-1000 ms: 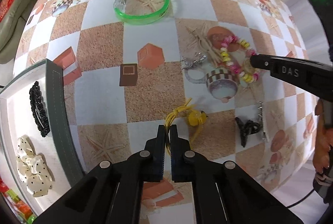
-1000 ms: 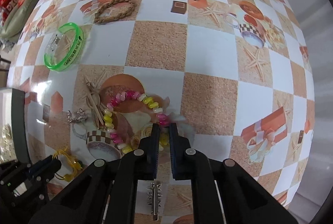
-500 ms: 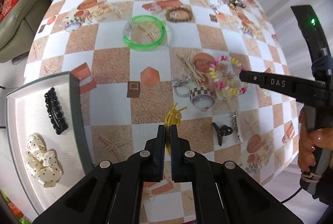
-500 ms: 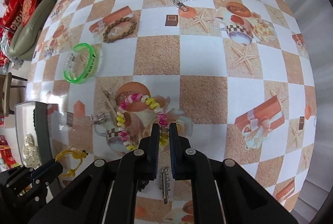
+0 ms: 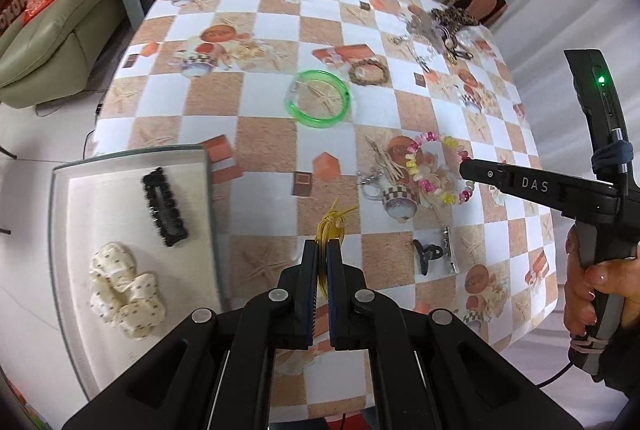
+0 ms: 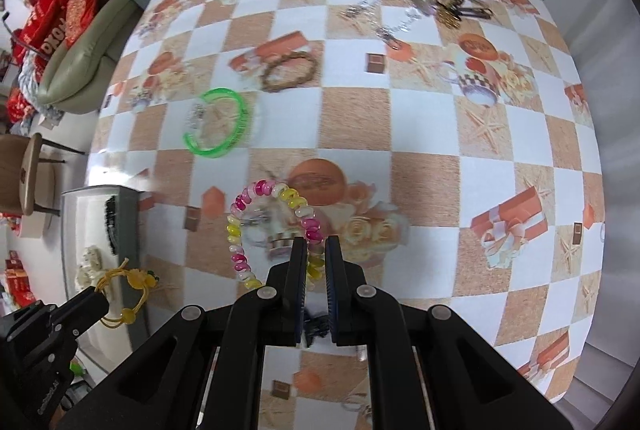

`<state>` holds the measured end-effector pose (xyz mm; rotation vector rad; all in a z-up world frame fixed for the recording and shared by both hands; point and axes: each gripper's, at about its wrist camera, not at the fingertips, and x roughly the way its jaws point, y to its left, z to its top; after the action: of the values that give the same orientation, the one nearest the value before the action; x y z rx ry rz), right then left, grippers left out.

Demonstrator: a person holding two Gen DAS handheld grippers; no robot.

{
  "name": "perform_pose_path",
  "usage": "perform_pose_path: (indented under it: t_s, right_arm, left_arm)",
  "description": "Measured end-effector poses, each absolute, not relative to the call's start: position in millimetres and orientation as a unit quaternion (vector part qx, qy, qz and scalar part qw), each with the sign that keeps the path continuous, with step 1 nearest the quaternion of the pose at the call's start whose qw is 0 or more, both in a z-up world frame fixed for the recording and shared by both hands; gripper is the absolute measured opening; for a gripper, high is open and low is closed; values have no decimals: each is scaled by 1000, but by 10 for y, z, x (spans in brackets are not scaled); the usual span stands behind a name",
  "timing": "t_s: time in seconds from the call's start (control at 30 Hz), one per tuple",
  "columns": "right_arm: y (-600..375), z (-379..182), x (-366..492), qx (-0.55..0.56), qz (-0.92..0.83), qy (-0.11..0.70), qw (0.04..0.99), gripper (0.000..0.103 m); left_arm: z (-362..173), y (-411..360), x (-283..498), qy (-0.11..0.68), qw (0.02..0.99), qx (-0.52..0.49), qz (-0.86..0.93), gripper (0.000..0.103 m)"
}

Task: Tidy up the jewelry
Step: 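Carry yellow hair tie and beaded bracelet to the tray and release both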

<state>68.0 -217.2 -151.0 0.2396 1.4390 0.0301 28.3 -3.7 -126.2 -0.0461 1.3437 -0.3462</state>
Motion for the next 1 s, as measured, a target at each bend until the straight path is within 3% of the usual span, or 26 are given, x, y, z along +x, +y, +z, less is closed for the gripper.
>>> perform_pose_path:
  t_s: [0.57, 1.0]
  right_arm:
    - [-915, -1108, 806, 64, 128, 638, 756, 10]
    - [252, -1213, 965, -1, 213, 641, 737, 10]
  left_arm:
    - [-1071, 1161, -82, 595, 796, -94, -68, 9]
    - [-1400, 2019, -237, 596, 789, -148, 19, 9]
